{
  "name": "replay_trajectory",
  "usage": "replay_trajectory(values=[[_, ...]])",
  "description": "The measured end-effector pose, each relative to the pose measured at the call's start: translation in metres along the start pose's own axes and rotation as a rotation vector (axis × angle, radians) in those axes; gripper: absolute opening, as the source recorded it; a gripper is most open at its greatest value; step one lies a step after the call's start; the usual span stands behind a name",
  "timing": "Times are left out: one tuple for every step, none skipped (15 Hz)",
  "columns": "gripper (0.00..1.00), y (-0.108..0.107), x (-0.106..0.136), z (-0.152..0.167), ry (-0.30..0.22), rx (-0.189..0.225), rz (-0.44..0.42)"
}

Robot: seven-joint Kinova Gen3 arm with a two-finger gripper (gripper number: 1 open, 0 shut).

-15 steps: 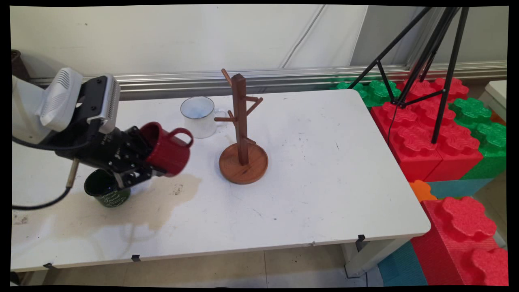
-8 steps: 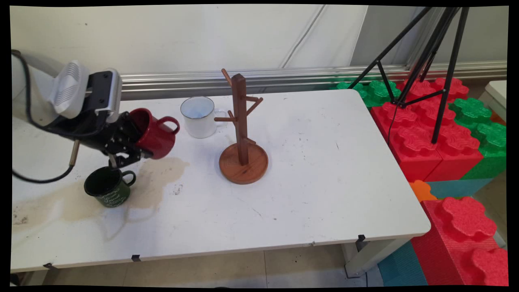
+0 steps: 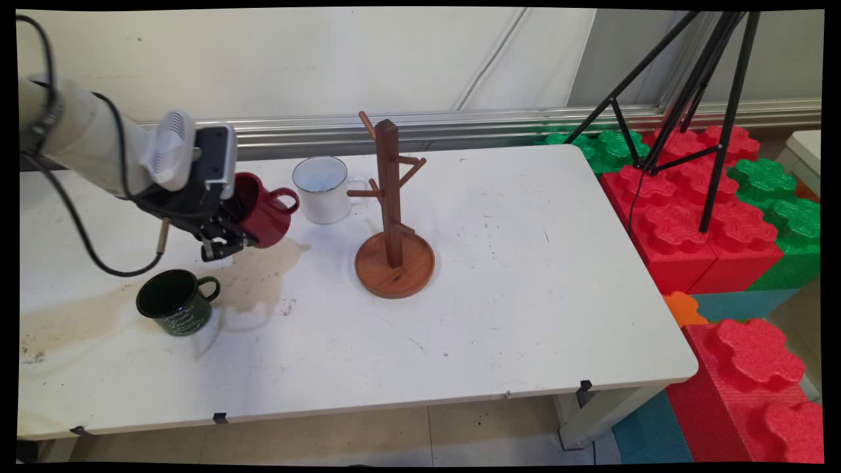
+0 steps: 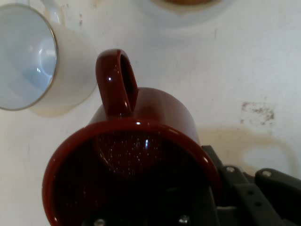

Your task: Place the picked object on the table

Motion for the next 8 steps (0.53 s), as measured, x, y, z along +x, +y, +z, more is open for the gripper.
replay_trajectory(values=[[0.0, -0.002, 0.001, 0.007, -0.013, -0.004, -0.001], [0.0, -0.005, 0.001, 0.015, -0.029, -0.011, -0.003], [0.0, -0.008, 0.001, 0.022, -0.045, -0.018, -0.006], [0.0, -0.01, 0.002, 0.028, -0.058, -0.023, -0.009], [0.0, -0.011, 0.002, 0.033, -0.069, -0.027, -0.012], [0.0, -0.013, 0.002, 0.038, -0.078, -0.033, -0.014], [0.0, -0.015, 0.002, 0.043, -0.09, -0.042, -0.016], [0.0, -0.016, 0.002, 0.049, -0.102, -0.051, -0.015]])
